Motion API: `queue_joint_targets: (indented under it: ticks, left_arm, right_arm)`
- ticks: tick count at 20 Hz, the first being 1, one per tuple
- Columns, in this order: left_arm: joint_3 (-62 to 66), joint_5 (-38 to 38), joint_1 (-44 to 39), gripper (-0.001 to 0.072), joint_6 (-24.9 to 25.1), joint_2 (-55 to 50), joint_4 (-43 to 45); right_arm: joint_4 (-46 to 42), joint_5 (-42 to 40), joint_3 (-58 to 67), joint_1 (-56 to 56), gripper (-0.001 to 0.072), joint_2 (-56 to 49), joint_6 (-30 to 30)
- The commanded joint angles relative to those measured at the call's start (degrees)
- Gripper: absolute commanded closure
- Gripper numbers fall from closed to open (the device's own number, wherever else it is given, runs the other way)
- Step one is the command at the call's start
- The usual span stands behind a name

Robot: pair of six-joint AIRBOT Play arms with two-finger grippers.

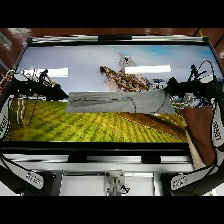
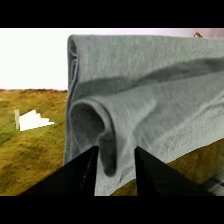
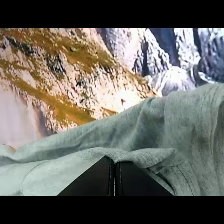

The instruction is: Fold the shirts.

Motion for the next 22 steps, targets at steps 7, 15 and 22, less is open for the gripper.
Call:
queue_joint_targets:
  ticks: [7, 15, 22]
  left_arm:
    - [0.1, -3.7, -0.1, 0.0256, -0.3, 2.6, 0.5]
    - [0.1, -3.6, -0.1, 0.026, 0.7, 11.5, 0.5]
    - [0.1, -3.6, -0.3, 0.0266, 1.4, 13.2, 0.5]
  right_arm:
    - [-12.6, 6.1, 2.4, -1.9, 0.0071, 5.0, -5.4]
    - [-15.6, 17.7, 2.4, -3.3, 0.0042, -0.3, -3.1]
    - [-13.3, 12.7, 2.4, -3.4, 0.0042, -3.5, -3.0]
